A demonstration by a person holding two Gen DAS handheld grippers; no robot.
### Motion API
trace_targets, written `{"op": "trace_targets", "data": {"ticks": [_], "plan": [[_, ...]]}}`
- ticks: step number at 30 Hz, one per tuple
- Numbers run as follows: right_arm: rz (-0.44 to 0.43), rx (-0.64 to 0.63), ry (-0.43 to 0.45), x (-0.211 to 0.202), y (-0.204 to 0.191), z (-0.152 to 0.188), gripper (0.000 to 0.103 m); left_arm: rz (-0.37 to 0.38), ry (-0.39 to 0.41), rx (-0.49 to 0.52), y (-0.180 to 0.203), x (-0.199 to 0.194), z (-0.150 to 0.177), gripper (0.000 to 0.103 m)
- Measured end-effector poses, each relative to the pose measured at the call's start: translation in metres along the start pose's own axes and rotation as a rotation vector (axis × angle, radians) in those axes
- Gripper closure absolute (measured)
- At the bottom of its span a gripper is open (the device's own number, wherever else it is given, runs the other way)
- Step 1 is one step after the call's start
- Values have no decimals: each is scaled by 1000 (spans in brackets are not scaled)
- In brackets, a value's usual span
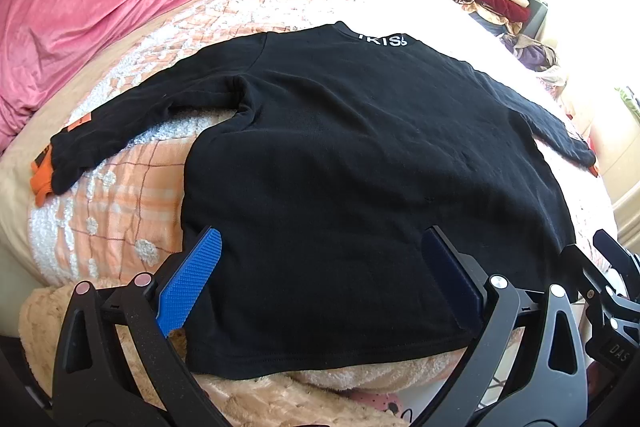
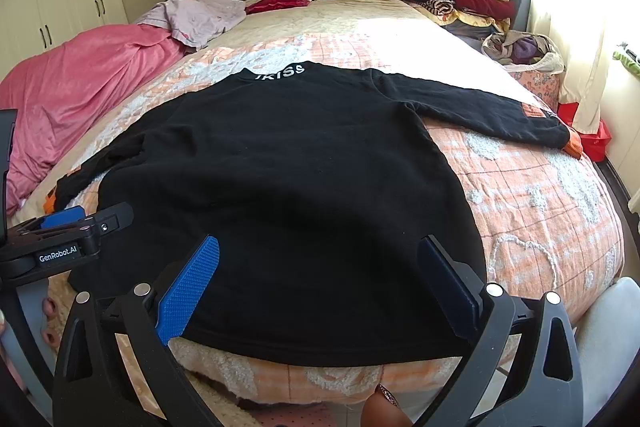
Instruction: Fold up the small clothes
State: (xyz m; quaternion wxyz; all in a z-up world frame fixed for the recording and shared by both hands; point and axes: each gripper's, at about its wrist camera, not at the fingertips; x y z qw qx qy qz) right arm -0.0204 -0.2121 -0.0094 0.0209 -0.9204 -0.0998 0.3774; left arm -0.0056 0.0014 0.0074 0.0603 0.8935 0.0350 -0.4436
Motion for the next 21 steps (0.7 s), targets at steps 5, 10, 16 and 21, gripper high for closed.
{"op": "trace_targets", "data": {"ticks": [5, 10, 16, 21], "plan": [[4, -1, 4, -2, -3, 0, 4, 0, 2, 0, 1, -1, 0, 9], [-2, -4, 4, -3, -4, 0, 4, 5, 2, 1, 0, -2, 0, 9], [-4, -6, 7, -3, -4, -1, 4, 6, 3, -1, 0, -3, -1, 9], [-4, -5, 8, -3, -5, -1, 4, 6, 3, -1, 0, -3, -1, 9]]}}
Point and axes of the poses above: each gripper's, at about its wrist camera, not at the fingertips, and x roughly the way its jaws point, y to its right, z to its underside, and after that the axes turned 1 degree about -z, right-handed
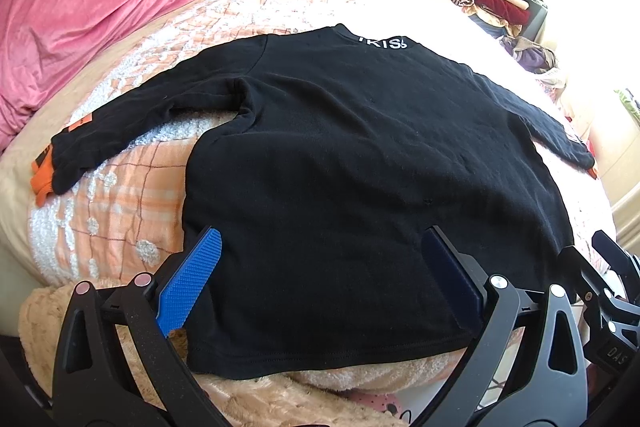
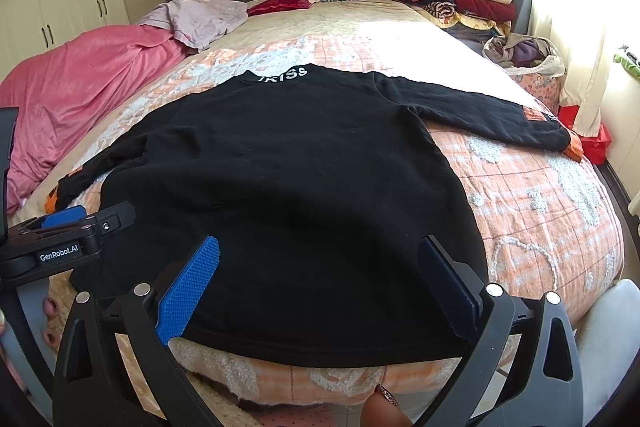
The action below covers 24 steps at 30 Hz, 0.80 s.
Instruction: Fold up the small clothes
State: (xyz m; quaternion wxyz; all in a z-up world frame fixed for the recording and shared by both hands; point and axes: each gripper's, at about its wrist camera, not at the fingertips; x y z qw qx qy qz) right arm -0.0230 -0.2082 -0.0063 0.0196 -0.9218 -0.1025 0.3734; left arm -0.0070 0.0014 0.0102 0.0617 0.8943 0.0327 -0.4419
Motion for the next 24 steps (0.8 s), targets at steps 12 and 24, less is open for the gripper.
{"op": "trace_targets", "data": {"ticks": [12, 24], "plan": [[-2, 1, 4, 0, 0, -1, 4, -3, 2, 4, 0, -1, -1, 9], [12, 17, 4, 4, 9, -8, 4, -3, -4, 25, 12, 11, -12, 9]]}}
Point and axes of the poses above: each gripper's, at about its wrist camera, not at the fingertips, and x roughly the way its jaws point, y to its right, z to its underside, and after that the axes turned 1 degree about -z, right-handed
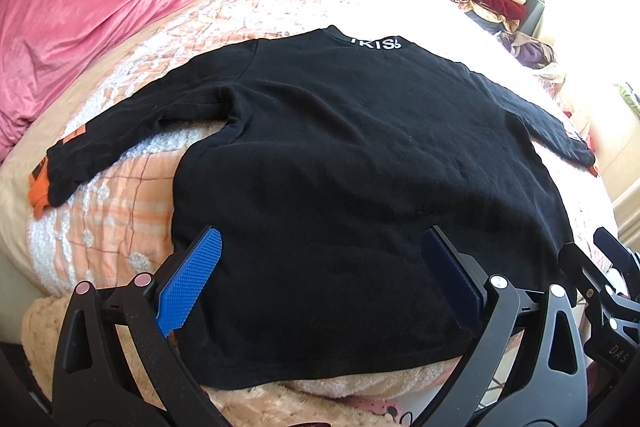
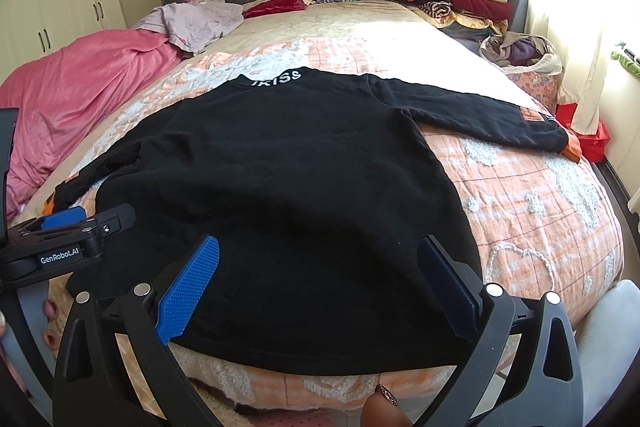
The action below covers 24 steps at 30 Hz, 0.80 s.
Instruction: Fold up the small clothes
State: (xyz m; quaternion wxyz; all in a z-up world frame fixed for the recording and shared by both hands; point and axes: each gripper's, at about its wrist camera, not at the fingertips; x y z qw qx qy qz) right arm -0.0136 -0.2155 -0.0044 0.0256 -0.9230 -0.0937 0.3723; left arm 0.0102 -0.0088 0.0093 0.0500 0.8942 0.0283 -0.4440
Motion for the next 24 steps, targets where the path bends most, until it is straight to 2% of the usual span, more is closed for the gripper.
{"op": "trace_targets", "data": {"ticks": [14, 24], "plan": [[47, 44, 22, 8, 29, -23, 4, 37, -24, 59, 31, 19, -31, 9], [71, 107, 23, 21, 55, -40, 4, 98, -45, 106, 59, 36, -58, 9]]}}
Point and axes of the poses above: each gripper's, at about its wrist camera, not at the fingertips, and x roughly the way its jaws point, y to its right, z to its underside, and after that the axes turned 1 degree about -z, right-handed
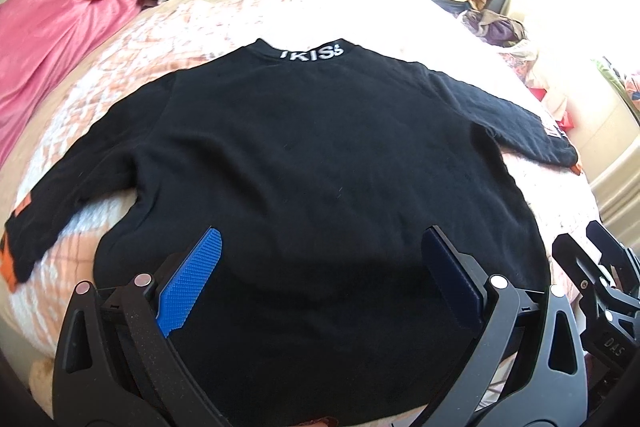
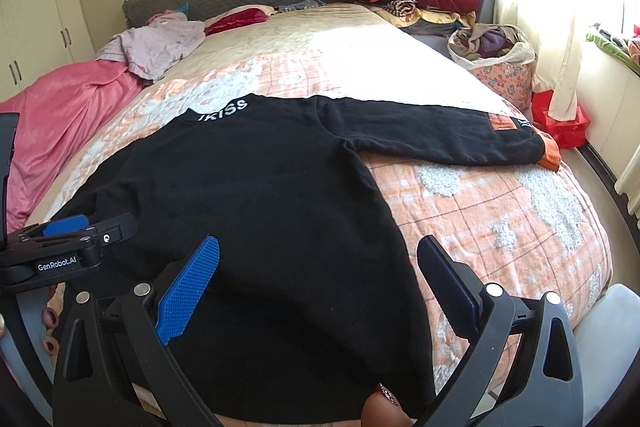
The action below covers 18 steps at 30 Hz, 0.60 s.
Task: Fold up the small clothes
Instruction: 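Move the right tool toward the orange cuff of a sleeve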
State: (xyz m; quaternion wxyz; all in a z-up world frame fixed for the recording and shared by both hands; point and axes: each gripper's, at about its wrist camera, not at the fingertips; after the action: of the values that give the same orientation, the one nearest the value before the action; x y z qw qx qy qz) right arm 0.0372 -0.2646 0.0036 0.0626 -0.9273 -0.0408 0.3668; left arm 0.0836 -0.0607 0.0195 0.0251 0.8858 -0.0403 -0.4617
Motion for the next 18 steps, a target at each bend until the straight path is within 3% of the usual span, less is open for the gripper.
{"op": "trace_targets", "data": {"ticks": [18], "plan": [[80, 179, 33, 31, 60, -46, 4, 14, -7, 64, 29, 37, -62, 9]]}}
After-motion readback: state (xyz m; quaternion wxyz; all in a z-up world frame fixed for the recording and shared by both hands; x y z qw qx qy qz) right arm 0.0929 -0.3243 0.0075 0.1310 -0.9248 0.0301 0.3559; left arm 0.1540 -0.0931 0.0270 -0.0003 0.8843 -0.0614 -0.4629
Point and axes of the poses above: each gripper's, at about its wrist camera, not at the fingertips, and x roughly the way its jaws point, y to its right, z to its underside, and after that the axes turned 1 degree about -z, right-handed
